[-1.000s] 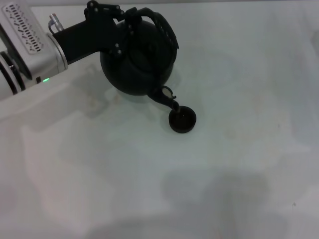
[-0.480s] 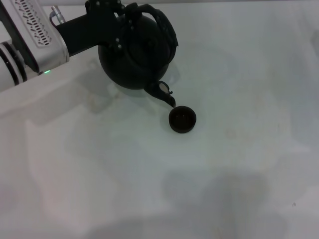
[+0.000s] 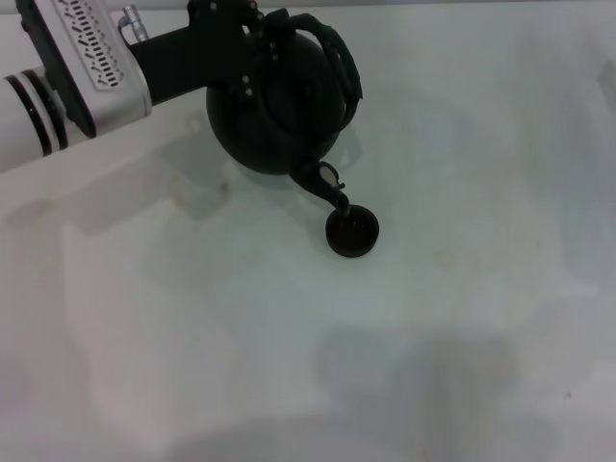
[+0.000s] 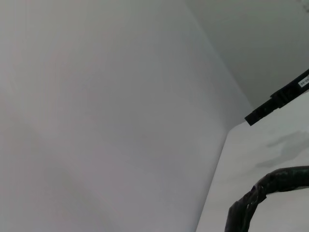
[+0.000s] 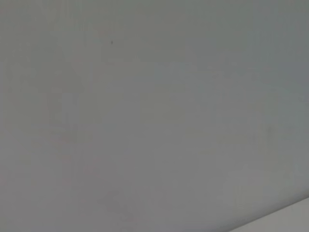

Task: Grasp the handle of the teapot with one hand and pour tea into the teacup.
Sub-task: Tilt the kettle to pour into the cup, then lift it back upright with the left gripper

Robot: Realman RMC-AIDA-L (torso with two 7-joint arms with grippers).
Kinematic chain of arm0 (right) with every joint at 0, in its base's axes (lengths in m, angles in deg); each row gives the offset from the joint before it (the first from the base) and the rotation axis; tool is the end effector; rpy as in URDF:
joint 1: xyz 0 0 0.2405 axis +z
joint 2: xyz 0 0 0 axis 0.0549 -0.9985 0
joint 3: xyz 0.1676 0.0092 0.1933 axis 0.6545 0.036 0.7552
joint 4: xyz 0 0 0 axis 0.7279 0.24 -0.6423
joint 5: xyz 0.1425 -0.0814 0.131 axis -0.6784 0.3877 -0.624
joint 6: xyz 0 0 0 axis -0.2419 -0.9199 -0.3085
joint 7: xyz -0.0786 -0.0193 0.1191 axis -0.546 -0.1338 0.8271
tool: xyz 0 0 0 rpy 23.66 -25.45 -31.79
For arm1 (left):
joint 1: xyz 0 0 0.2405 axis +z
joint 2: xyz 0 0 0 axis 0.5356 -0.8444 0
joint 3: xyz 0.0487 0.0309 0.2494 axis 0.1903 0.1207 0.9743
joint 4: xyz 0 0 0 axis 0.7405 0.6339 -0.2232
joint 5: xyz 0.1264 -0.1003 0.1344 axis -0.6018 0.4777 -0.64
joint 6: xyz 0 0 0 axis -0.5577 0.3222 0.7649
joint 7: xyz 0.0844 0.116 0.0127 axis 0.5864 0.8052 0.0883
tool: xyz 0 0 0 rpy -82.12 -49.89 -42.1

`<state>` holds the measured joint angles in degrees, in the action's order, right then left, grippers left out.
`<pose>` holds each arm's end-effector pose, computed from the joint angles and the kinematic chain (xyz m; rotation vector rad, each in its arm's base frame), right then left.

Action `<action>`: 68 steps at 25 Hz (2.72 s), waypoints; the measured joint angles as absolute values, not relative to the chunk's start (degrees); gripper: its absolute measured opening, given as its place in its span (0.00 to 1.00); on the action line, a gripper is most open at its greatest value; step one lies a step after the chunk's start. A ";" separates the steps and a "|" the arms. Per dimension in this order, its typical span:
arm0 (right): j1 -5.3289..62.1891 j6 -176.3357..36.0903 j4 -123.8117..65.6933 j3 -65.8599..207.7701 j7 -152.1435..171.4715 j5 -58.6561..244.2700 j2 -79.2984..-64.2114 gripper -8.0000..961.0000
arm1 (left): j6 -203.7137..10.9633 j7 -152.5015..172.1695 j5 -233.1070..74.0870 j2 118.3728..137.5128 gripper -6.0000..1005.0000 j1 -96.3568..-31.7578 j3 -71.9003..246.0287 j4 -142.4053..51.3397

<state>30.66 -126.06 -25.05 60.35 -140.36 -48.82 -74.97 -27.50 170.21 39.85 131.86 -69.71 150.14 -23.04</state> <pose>0.3778 0.3724 0.0224 -1.3351 1.0585 0.6933 -0.2129 0.3923 -0.0478 -2.3535 0.4169 -0.4664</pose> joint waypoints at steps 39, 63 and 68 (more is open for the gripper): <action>30.60 -125.85 -25.05 60.56 -140.36 -49.27 -74.97 0.90 | -31.72 170.73 39.04 131.86 0.11 -72.84 156.15 -19.96; 30.60 -125.71 -25.10 60.64 -140.36 -49.25 -74.93 0.90 | -31.05 170.73 38.49 131.85 0.11 -72.28 156.12 -19.97; 30.60 -125.65 -25.21 60.65 -140.36 -49.25 -74.90 0.90 | -30.78 170.73 38.45 131.76 0.11 -72.28 156.12 -19.97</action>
<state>30.60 -125.65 -25.21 60.65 -140.36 -49.25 -74.90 -30.78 170.73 38.45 131.76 -72.28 156.12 -19.97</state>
